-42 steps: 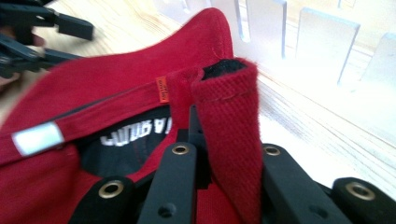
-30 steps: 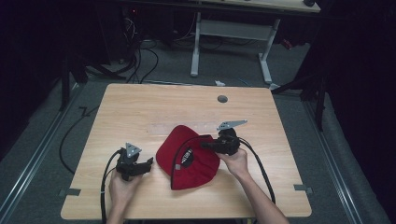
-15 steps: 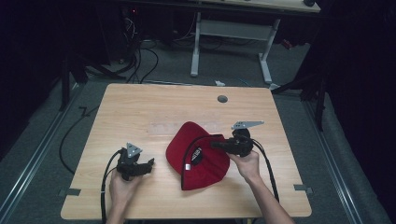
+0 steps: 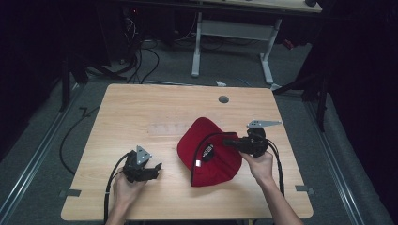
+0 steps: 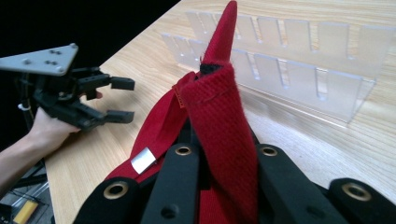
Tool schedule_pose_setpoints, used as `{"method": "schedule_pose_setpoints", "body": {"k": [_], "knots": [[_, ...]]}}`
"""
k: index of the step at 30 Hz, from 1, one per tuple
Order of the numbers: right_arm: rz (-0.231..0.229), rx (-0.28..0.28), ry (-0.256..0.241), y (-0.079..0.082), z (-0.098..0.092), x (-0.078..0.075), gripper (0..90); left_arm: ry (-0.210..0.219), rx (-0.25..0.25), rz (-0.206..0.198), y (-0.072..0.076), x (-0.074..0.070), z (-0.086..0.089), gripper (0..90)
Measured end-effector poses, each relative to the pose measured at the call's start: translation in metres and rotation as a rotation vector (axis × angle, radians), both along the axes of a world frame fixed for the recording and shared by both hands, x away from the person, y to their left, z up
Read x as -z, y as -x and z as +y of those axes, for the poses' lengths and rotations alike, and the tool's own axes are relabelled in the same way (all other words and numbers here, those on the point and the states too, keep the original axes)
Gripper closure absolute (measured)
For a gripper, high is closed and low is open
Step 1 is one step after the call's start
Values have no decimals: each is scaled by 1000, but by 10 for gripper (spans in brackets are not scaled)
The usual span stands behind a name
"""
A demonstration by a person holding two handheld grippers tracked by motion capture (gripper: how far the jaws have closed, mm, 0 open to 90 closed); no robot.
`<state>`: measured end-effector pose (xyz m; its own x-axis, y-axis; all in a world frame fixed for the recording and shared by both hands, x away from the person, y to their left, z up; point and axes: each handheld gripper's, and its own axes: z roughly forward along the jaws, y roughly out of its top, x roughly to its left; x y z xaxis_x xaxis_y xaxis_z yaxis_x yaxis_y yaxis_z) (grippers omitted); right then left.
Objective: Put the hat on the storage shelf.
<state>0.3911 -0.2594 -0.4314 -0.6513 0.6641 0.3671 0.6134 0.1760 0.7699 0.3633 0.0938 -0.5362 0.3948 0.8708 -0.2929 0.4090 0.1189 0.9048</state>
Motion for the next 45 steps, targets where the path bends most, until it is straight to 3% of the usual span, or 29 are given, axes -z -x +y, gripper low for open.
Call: {"method": "schedule_pose_setpoints", "body": {"k": [5, 8, 11, 16, 27, 29, 37, 45], "knots": [[5, 10, 3, 1, -4, 0, 853, 0, 71, -38, 11, -12, -19, 228], [12, 16, -4, 1, -6, -1, 853, -23, 115, -54, 16, -17, -34, 224], [16, 15, -9, 1, -7, -2, 853, -51, 138, -61, 18, -18, -44, 221], [33, 16, -21, 1, -7, -2, 853, -48, 177, -80, 22, -20, -57, 211], [50, -2, -53, -1, -5, -2, 853, -68, 211, -101, 21, -23, -79, 188], [57, -5, -64, -2, -5, -2, 853, -85, 216, -103, 20, -23, -81, 185], [84, -28, -115, -2, -5, -7, 853, -84, 211, -124, 19, -24, -84, 187], [72, -28, -89, -3, 4, -11, 852, -101, 207, -139, 21, -26, -84, 192]]}}
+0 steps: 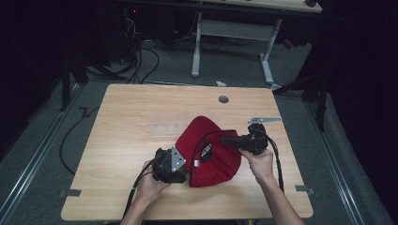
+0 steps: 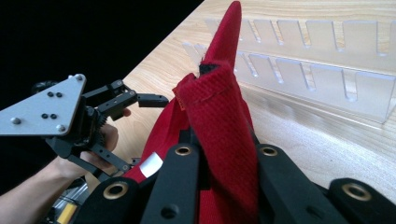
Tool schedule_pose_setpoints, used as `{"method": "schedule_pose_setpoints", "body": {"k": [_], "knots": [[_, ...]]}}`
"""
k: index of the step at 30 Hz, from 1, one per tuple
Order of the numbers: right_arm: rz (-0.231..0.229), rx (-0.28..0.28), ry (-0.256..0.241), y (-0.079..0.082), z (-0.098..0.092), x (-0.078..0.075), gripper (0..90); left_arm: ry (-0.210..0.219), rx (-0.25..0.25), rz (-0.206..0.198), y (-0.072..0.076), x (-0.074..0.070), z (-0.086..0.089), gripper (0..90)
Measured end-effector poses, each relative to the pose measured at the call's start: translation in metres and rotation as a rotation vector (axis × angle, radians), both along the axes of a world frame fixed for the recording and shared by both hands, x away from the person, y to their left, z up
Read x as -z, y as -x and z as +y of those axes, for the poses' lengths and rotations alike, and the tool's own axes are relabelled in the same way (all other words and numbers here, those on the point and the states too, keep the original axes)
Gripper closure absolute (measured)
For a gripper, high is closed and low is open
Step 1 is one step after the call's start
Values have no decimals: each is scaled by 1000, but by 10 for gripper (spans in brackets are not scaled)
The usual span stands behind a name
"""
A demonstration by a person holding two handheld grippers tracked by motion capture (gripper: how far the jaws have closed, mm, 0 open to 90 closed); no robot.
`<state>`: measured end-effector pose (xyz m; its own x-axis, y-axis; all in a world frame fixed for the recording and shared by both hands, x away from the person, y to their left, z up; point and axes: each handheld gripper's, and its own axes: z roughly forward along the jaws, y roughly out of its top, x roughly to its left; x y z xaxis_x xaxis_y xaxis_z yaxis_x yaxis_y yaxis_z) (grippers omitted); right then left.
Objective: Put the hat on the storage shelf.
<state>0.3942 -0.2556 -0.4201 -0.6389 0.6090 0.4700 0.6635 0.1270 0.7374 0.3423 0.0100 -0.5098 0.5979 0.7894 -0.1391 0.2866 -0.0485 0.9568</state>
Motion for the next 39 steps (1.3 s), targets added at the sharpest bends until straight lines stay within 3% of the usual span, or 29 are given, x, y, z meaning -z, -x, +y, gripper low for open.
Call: {"method": "schedule_pose_setpoints", "body": {"k": [5, 10, 19, 25, 33, 39], "knots": [[14, -1, 13, -2, 2, 2, 852, 45, 3, -14, 1, -6, 6, 257], [42, -15, 15, -4, 7, 6, 851, 23, 6, -33, 3, -7, 6, 274], [75, -18, -17, -6, 9, 7, 850, 25, 21, -39, 5, -7, 5, 300], [90, -23, -31, -10, 11, 9, 849, 27, 84, -51, 11, -10, 3, 448], [120, -38, -46, -13, 14, 15, 848, 27, 84, -53, 11, -15, 10, 589], [128, -42, -46, -11, 9, 19, 841, 41, 86, -43, 12, -21, 15, 618]]}}
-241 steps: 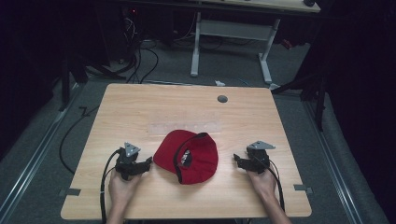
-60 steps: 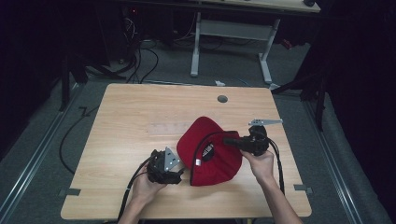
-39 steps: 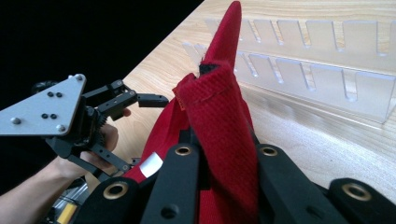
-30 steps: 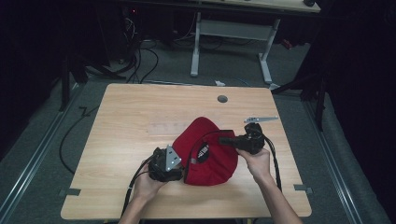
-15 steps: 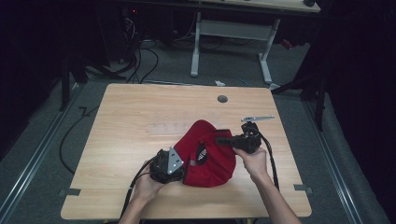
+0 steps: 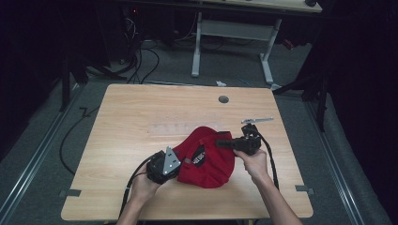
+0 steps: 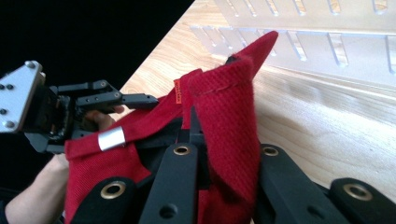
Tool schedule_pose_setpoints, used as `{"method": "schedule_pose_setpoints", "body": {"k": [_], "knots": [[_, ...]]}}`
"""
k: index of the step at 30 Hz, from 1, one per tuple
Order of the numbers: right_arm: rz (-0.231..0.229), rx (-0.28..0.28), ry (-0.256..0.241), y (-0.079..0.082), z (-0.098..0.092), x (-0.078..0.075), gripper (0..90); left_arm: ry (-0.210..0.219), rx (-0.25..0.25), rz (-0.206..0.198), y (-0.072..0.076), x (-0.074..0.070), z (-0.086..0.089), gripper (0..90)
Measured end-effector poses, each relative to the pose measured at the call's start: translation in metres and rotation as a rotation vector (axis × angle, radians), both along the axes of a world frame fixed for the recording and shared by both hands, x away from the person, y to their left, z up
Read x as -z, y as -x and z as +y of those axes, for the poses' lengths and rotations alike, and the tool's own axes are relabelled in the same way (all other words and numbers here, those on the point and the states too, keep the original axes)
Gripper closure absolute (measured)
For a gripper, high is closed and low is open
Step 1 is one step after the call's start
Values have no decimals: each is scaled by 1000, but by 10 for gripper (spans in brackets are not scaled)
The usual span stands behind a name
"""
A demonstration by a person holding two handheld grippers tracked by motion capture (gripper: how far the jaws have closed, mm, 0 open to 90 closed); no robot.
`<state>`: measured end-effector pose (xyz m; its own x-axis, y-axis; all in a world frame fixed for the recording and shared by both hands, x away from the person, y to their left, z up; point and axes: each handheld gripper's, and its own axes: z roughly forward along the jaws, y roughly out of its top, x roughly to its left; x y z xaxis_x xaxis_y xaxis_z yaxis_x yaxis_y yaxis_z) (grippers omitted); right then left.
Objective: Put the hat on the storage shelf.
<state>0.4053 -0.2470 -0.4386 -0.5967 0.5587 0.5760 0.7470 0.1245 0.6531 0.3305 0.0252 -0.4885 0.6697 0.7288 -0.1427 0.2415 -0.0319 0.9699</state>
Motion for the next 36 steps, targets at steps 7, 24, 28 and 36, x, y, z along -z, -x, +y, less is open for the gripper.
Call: {"method": "schedule_pose_setpoints", "body": {"k": [7, 24, 28, 36], "knots": [[-34, 0, 34, 3, -2, -1, 831, 10, 19, 27, 1, -7, 4, 666], [-64, 61, 45, -2, -7, 1, 696, 20, 116, 97, 9, -15, 4, 834], [-85, 105, 11, -2, -10, -1, 609, -6, 125, 85, 11, -18, 1, 849], [-144, 218, -44, 0, -29, -10, 499, -12, 109, 78, 6, -20, 5, 850]]}}
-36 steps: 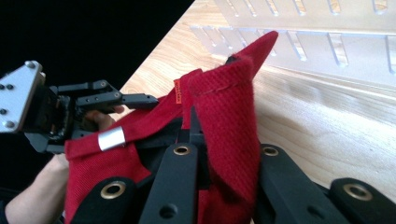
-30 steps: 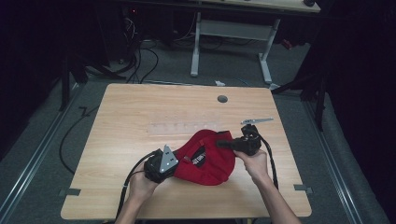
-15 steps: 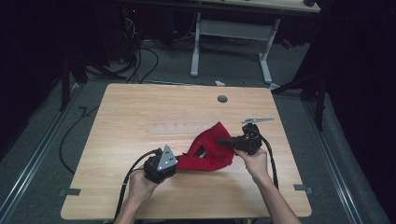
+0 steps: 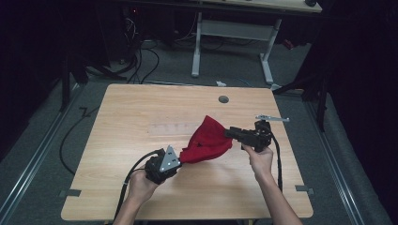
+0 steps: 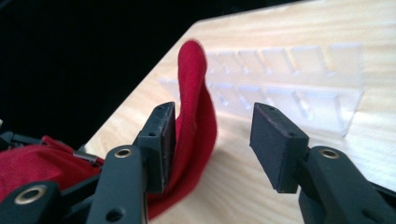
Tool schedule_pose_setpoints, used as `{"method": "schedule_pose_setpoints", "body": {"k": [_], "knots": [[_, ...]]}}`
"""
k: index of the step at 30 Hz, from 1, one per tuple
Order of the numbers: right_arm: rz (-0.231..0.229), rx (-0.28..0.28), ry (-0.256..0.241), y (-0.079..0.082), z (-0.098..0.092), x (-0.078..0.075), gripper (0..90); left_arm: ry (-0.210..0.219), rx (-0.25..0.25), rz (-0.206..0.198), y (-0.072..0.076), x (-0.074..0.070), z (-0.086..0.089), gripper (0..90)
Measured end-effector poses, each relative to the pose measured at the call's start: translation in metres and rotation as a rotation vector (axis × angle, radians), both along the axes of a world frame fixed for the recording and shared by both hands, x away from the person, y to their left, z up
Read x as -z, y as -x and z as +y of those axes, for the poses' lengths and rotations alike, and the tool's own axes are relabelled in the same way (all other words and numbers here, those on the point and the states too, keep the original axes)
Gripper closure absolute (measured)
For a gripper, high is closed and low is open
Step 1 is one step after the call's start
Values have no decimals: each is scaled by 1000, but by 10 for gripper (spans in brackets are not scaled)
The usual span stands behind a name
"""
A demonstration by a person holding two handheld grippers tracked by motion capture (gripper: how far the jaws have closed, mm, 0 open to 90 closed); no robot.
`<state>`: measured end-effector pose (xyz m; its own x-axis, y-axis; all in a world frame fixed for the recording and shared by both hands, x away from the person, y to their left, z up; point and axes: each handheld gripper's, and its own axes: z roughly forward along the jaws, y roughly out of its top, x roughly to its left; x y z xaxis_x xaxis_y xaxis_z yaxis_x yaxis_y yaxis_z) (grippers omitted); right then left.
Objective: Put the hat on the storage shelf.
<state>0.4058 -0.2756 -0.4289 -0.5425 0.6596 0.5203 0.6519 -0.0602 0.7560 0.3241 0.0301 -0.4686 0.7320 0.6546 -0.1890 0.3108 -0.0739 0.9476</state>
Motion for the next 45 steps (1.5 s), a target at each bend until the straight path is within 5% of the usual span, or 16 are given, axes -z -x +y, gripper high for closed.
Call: {"method": "schedule_pose_setpoints", "body": {"k": [4, 8, 22, 29, 45], "knots": [[-21, 35, -22, 2, -11, -3, 461, 12, -19, 9, -2, -4, 6, 850], [-36, 66, 16, 6, -20, -5, 451, 69, -47, 14, -5, -11, 18, 851], [-18, 126, 257, 16, -24, 35, 428, 177, -104, 33, -17, -28, 39, 849], [-16, 194, 450, 20, -27, 64, 425, 247, -132, 70, -29, -34, 48, 849], [-27, 261, 631, 23, -25, 94, 384, 334, -211, 88, -49, -48, 66, 848]]}}
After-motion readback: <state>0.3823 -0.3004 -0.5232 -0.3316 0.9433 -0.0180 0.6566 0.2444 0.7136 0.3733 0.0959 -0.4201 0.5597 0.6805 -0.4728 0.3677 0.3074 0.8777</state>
